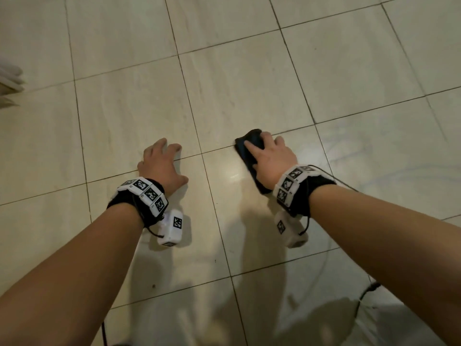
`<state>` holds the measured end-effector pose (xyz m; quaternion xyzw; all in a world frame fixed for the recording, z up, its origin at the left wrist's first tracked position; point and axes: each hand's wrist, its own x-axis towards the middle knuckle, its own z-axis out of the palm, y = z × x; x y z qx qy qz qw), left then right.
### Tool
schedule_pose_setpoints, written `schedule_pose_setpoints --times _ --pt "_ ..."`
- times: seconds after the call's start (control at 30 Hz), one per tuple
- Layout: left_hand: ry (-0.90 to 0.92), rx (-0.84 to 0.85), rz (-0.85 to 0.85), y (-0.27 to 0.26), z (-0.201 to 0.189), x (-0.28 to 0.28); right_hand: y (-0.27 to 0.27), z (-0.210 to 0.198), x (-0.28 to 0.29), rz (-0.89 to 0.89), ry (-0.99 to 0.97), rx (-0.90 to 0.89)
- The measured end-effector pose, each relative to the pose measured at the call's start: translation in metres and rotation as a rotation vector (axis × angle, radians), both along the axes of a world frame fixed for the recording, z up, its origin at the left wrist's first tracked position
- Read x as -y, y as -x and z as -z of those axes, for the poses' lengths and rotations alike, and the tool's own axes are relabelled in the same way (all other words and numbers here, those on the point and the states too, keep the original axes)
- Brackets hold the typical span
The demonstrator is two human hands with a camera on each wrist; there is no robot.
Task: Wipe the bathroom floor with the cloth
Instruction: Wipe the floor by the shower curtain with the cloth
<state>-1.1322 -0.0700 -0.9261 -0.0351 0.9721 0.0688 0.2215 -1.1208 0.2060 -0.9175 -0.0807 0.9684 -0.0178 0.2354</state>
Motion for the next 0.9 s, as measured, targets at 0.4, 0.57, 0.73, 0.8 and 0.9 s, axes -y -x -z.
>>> schedule_pose_setpoints --times 0.4,0.57,0.73,0.8,0.9 --pt "0.024 -0.01 0.015 -0.002 0.002 0.001 0.027 -0.015 -0.077 0.2 -0.207 -0.024" --pt "0.033 -0.026 0.044 -0.006 0.007 0.007 0.031 -0.009 -0.071 0.306 -0.053 0.089" --pt "0.023 -0.029 0.024 -0.005 0.008 0.004 0.029 -0.006 -0.042 0.231 -0.124 0.084" --pt "0.02 -0.036 0.014 -0.005 0.009 0.002 0.026 -0.005 -0.025 0.208 -0.101 0.095" --pt "0.021 -0.041 0.015 -0.006 0.01 0.001 0.023 -0.005 0.005 0.138 -0.041 0.085"
